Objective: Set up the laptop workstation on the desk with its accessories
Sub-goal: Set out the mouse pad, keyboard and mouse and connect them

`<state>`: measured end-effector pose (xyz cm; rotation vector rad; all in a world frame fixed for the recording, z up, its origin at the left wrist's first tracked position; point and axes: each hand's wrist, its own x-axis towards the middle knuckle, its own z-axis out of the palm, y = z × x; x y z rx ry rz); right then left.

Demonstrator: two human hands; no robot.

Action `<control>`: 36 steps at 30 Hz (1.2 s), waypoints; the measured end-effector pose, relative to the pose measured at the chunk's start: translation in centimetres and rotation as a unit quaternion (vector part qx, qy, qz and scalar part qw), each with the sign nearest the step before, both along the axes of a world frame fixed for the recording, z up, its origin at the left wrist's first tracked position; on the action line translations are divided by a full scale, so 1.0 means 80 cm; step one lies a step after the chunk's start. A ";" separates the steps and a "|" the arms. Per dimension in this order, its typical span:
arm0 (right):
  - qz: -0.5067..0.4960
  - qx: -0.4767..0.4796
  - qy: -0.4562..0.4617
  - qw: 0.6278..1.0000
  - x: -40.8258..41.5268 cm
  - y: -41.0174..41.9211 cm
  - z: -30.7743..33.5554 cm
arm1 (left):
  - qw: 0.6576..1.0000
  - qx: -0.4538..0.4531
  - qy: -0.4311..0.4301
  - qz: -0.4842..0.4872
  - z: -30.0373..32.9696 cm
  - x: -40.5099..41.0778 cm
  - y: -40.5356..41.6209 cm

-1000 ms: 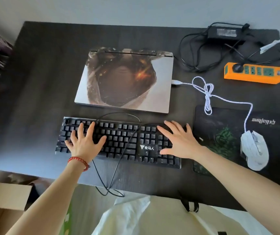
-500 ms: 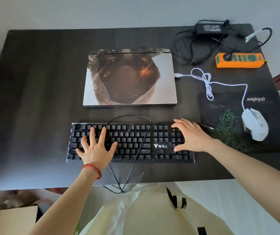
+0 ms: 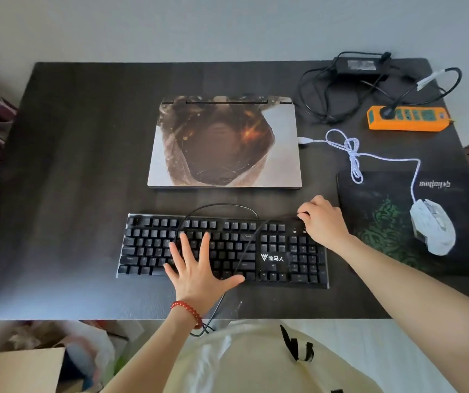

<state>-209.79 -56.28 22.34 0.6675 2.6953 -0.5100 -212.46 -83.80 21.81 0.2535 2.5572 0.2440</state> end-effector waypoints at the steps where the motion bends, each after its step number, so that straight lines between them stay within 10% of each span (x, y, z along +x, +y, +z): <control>1: 0.008 0.006 0.035 0.999 -0.003 -0.004 0.004 | 1.000 -0.017 -0.005 -0.017 -0.002 0.004 -0.003; 10: 0.108 -0.034 0.184 0.976 -0.050 -0.094 0.037 | 0.990 -0.008 0.103 0.093 0.003 0.023 -0.041; 20: 0.144 -0.066 0.202 0.966 -0.083 -0.141 0.044 | 0.950 0.132 -0.038 0.279 0.003 0.022 -0.116; 36: 0.090 -0.078 0.327 0.937 -0.210 -0.189 0.135 | 0.969 0.049 0.221 -0.101 0.207 -0.241 -0.157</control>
